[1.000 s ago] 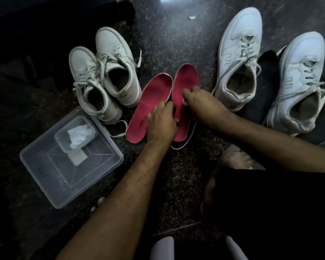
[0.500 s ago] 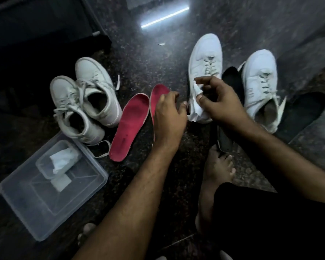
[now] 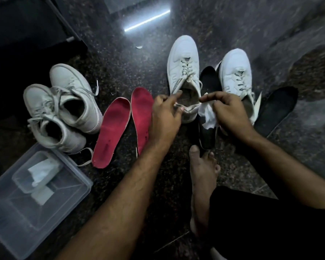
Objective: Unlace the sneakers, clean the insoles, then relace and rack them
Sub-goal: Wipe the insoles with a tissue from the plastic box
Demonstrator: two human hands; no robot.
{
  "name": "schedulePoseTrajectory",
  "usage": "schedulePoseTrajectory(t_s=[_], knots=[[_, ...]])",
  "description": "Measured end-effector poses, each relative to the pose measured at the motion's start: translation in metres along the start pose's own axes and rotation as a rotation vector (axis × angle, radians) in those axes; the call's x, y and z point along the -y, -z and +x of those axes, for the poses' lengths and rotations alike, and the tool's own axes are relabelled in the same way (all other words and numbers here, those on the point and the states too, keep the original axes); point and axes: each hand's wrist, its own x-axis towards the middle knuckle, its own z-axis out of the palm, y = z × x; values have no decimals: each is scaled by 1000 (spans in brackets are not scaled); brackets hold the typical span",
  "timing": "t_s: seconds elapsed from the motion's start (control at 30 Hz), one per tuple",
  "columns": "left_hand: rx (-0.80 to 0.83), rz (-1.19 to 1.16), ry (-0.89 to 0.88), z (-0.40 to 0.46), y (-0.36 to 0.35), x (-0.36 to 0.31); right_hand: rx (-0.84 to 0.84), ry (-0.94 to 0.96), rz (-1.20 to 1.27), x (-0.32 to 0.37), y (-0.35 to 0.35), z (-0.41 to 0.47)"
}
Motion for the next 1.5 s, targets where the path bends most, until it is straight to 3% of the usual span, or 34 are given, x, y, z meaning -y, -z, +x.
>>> schedulePoseTrajectory(t_s=[0.1, 0.27, 0.47, 0.7, 0.87, 1.17, 1.37, 1.5], knots=[[76, 202, -105, -2, 1, -5, -35, -21, -48, -2, -3, 13], [79, 307, -108, 1, -7, -6, 8, 87, -577, -25, -11, 19], [-35, 218, -156, -5, 10, 9, 127, 118, -563, -14, -43, 26], [-159, 158, -81, -7, 35, 22, 165, 230, -503, 3, -72, 30], [-127, 158, -79, -1, 34, 24, 179, 188, -512, -1, -73, 34], [-112, 44, -10, 6, 33, 29, 34, 208, -312, 14, -58, 37], [-199, 211, -179, 7, 22, 8, 27, 184, -583, 4, -38, 46], [-122, 176, -274, 0, -2, -8, 55, 199, -908, -15, -12, 37]])
